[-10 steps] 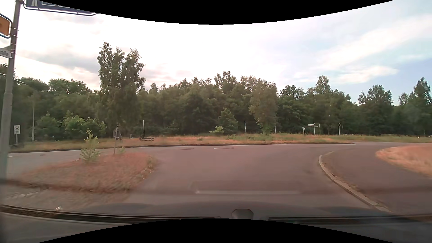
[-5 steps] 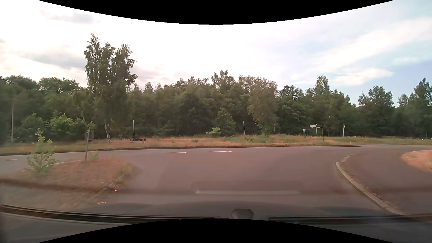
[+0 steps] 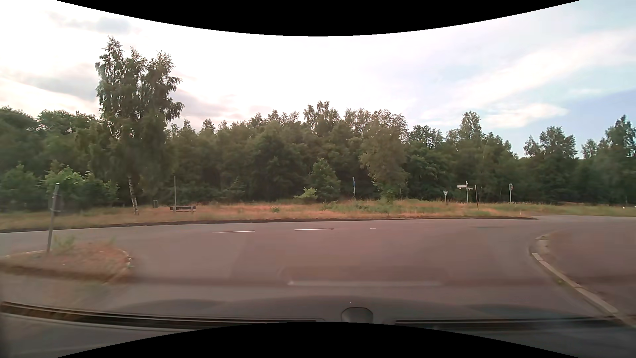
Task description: Follow the waypoints while adhering to traffic rules and regulations
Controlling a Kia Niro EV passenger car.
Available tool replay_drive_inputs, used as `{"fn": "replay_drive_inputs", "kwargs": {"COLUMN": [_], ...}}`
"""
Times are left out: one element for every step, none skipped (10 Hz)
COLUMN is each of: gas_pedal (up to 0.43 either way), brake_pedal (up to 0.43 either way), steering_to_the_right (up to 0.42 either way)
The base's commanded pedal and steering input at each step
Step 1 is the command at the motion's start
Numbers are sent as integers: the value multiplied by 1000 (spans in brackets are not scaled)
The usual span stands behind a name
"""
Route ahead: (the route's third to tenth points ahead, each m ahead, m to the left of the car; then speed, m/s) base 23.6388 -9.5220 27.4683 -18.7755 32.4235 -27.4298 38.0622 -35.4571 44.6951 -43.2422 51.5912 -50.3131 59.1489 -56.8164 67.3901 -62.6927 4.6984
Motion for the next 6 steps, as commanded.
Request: {"fn": "replay_drive_inputs", "kwargs": {"gas_pedal": [240,240,240,240,240,228], "brake_pedal": [0,0,0,0,0,0], "steering_to_the_right": [95,110,129,151,169,195]}}
